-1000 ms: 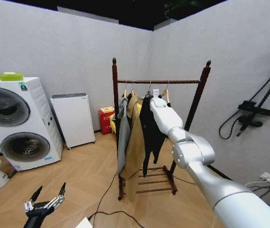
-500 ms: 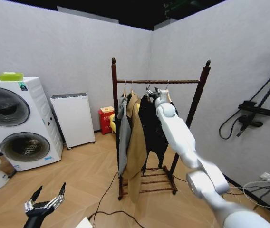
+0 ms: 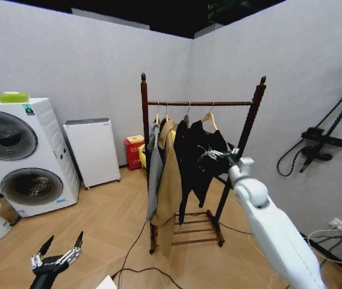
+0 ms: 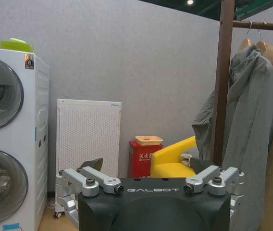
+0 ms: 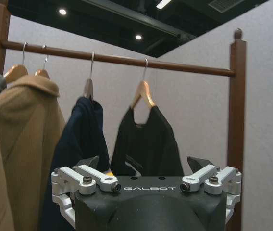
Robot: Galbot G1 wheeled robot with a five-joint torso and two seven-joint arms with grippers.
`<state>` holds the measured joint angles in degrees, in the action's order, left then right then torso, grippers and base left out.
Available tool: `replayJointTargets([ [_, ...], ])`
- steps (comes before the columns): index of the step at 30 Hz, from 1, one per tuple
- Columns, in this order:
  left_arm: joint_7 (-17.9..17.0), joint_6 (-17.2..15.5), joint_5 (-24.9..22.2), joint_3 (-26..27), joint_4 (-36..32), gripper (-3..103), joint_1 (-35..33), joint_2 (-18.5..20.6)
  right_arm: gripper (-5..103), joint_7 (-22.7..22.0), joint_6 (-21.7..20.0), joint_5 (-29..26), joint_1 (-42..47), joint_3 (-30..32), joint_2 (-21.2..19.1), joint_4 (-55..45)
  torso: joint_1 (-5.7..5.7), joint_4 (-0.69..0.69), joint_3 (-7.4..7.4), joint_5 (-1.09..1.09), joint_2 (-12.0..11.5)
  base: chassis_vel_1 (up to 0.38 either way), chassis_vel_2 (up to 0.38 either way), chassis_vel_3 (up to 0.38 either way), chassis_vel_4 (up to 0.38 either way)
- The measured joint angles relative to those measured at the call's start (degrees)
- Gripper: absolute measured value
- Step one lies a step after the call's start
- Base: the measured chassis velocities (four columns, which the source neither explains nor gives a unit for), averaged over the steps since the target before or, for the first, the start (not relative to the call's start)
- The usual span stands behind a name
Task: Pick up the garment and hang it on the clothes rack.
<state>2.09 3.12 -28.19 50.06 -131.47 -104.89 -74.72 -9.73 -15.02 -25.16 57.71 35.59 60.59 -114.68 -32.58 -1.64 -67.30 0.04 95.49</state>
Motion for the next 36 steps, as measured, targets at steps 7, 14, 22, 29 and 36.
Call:
replayJointTargets([
  [7, -0.01, 0.0, 0.0, 0.0, 0.01, 100, -0.01, 0.0, 100, 3.12, 7.55, 3.27, 21.8, 10.19, 8.86, -7.79, 0.02, -0.02, 0.01, -0.04, 0.01, 0.0, 0.0, 0.0, 0.0],
  [14, -0.01, 0.0, 0.0, 0.0, 0.0, 100, -0.01, 0.0, 100, 4.12, 11.76, 3.49, 32.49, 12.05, 14.54, -14.63, 0.0, 0.03, 0.0, -0.06, 0.0, 0.0, 0.0, 0.0, 0.0],
  [22, -0.01, 0.0, 0.0, 0.0, 0.0, 100, -0.01, 0.0, 100, 3.79, 12.59, 7.22, 36.4, 11.17, 16.37, -16.07, 0.0, 0.02, -0.01, -0.05, -0.01, 0.0, 0.0, 0.0, 0.0],
  [29, -0.01, 0.0, 0.0, 0.0, 0.0, 100, -0.01, 0.0, 100, 3.64, 12.21, 7.3, 36.25, 10.99, 16.34, -16.08, -0.01, 0.02, -0.01, -0.05, -0.01, 0.0, 0.0, 0.0, 0.0],
  [36, -0.01, 0.0, 0.0, 0.0, 0.01, 100, 0.0, 0.0, 100, 3.6, 12.09, 7.28, 35.97, 10.89, 16.27, -15.95, -0.01, 0.02, -0.01, -0.04, -0.01, 0.0, 0.0, 0.0, 0.0],
])
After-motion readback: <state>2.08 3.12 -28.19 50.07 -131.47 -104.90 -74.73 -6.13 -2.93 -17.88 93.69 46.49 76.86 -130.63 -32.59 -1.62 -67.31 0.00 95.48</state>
